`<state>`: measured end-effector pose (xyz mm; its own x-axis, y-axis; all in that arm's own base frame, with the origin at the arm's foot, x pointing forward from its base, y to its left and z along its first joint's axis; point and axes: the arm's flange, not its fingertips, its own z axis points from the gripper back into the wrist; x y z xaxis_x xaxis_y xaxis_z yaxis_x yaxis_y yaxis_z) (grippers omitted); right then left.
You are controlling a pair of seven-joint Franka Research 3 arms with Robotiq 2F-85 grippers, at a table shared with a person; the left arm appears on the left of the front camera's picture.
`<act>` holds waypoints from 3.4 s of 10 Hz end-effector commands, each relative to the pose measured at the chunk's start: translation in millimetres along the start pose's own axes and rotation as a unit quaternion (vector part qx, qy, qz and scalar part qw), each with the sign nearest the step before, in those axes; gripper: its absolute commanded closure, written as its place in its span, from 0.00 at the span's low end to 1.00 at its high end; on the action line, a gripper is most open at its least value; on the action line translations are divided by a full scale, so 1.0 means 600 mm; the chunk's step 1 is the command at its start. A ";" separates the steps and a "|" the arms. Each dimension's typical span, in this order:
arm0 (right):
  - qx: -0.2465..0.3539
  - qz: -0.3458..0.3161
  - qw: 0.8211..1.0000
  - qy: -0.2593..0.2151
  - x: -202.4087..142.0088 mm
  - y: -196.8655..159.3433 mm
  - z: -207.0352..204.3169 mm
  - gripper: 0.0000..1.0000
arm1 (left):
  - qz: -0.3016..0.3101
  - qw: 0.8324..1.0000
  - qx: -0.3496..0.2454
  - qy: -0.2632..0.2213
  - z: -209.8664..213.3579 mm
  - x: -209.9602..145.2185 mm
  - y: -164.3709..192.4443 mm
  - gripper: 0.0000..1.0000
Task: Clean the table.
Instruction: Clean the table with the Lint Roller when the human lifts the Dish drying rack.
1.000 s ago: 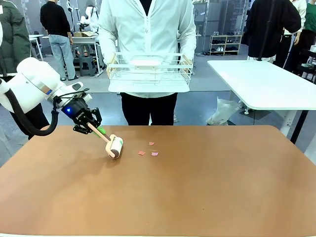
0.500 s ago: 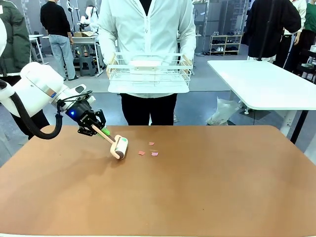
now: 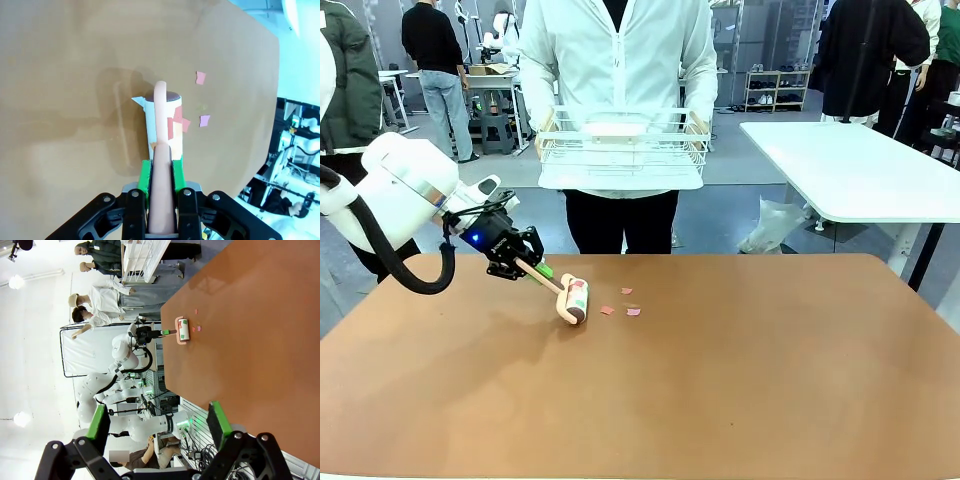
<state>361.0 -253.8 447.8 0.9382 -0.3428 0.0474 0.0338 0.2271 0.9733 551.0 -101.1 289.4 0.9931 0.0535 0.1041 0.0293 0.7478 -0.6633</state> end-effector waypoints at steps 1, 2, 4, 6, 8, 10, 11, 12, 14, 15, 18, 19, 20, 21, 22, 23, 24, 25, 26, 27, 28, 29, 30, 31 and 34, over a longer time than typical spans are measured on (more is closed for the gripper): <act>0.001 0.001 1.000 0.000 -0.003 0.003 0.003 0.00 | -0.013 0.999 0.031 0.024 -0.062 -0.067 0.032 0.79; 0.001 0.001 1.000 0.000 -0.003 0.003 0.003 0.00 | -0.014 0.999 0.040 0.029 -0.076 -0.071 0.028 0.79; 0.001 0.001 1.000 0.000 -0.003 0.003 0.003 0.00 | -0.037 0.998 0.031 0.028 -0.079 -0.055 0.006 0.79; 0.001 0.001 1.000 0.000 -0.003 0.003 0.003 0.00 | -0.033 0.999 0.015 0.036 -0.085 -0.030 -0.018 0.79; 0.001 0.001 1.000 0.000 -0.003 0.003 0.003 0.00 | -0.047 0.997 0.019 0.058 -0.114 -0.037 -0.028 0.79; 0.001 0.001 1.000 0.000 -0.003 0.003 0.003 0.00 | -0.050 0.996 0.019 0.071 -0.137 -0.035 -0.041 0.79; 0.001 0.001 1.000 0.000 -0.003 0.003 0.003 0.00 | -0.055 0.995 0.020 0.077 -0.147 -0.035 -0.047 0.79; 0.001 0.001 1.000 0.000 -0.003 0.003 0.003 0.00 | -0.058 0.995 0.022 0.079 -0.163 -0.037 -0.052 0.79; 0.001 0.001 1.000 0.000 -0.003 0.003 0.003 0.00 | -0.061 0.995 0.025 0.081 -0.178 -0.035 -0.061 0.79; 0.001 0.001 1.000 0.000 -0.003 0.003 0.003 0.00 | -0.063 0.995 0.026 0.078 -0.186 -0.034 -0.066 0.79; 0.001 0.001 1.000 0.000 -0.003 0.003 0.003 0.00 | -0.065 0.993 0.027 0.090 -0.212 -0.039 -0.080 0.79; 0.001 0.001 1.000 0.000 -0.003 0.003 0.003 0.00 | -0.064 0.993 0.029 0.092 -0.217 -0.040 -0.082 0.79; 0.001 0.001 1.000 0.000 -0.003 0.003 0.003 0.00 | -0.064 0.993 0.031 0.094 -0.224 -0.041 -0.085 0.79; 0.001 0.001 1.000 0.000 -0.003 0.003 0.003 0.00 | -0.065 0.993 0.029 0.095 -0.231 -0.041 -0.090 0.79; 0.001 0.001 1.000 0.000 -0.003 0.003 0.003 0.00 | -0.061 0.993 0.029 0.098 -0.241 -0.040 -0.090 0.79; 0.001 0.001 1.000 0.000 -0.003 0.003 0.003 0.00 | -0.063 0.992 0.026 0.101 -0.247 -0.043 -0.094 0.79; 0.001 0.001 1.000 0.000 -0.003 0.003 0.003 0.00 | -0.065 0.992 0.024 0.104 -0.251 -0.045 -0.099 0.79; 0.001 0.001 1.000 0.000 -0.003 0.003 0.003 0.00 | -0.065 0.992 0.023 0.104 -0.252 -0.044 -0.105 0.79; 0.001 0.001 1.000 0.000 -0.003 0.003 0.003 0.00 | -0.062 0.993 0.019 0.102 -0.245 -0.040 -0.118 0.79; 0.001 0.001 1.000 0.000 -0.003 0.003 0.003 0.00 | -0.061 0.993 0.012 0.098 -0.232 -0.035 -0.136 0.79; 0.001 0.001 1.000 0.000 -0.003 0.003 0.003 0.00 | -0.068 0.994 0.005 0.091 -0.218 -0.034 -0.157 0.79; 0.001 0.001 1.000 0.000 -0.003 0.003 0.003 0.00 | -0.072 0.994 -0.003 0.085 -0.201 -0.032 -0.173 0.79; 0.001 0.001 1.000 0.000 -0.003 0.003 0.003 0.00 | -0.068 0.994 -0.008 0.089 -0.184 -0.030 -0.183 0.79; 0.001 0.001 1.000 0.000 -0.003 0.003 0.003 0.00 | -0.071 0.994 -0.015 0.080 -0.163 -0.027 -0.192 0.79; 0.001 0.001 1.000 0.000 -0.003 0.003 0.003 0.00 | -0.040 0.995 -0.016 0.091 -0.104 -0.018 -0.228 0.79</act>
<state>361.0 -253.8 447.9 0.9382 -0.3428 0.0477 0.0336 0.2272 0.9733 547.5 -253.2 310.7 0.9868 -0.1358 0.0879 0.1590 0.7135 -0.6824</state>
